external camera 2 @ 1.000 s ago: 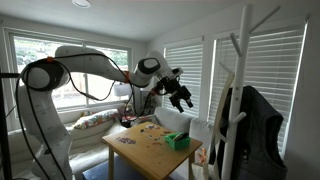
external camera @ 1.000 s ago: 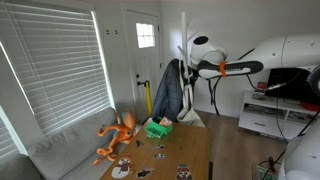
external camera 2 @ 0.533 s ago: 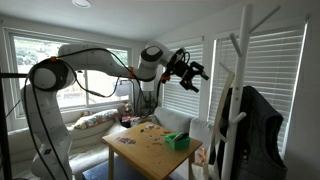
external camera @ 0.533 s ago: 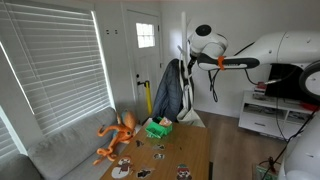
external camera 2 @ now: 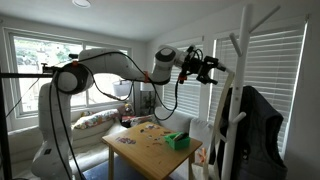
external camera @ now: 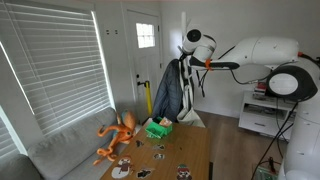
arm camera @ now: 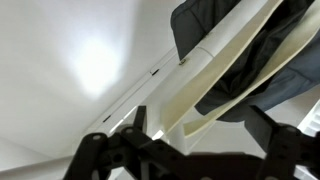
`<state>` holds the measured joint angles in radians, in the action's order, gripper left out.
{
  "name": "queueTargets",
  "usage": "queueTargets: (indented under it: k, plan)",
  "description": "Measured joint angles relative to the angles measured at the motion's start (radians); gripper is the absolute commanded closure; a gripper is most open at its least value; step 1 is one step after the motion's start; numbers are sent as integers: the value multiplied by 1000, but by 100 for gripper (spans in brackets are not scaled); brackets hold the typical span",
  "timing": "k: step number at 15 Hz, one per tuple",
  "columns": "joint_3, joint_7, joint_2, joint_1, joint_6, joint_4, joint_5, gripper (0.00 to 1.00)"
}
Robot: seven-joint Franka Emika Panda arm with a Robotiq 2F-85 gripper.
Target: Pick up the white tote bag from the coat hanger stand and put it on the table
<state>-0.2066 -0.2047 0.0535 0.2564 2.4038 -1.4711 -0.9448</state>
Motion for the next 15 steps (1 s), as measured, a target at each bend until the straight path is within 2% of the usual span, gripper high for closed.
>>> queueTargets:
  k: [4, 9, 13, 15]
  plan:
    - [-20, -61, 16, 4, -8, 70, -9, 0]
    - [-20, -62, -8, 4, -25, 72, -7, 0]
    - [-31, -167, -1, 4, -25, 60, -11, 0]
    - [-35, -225, 1, 4, -30, 56, -11, 3]
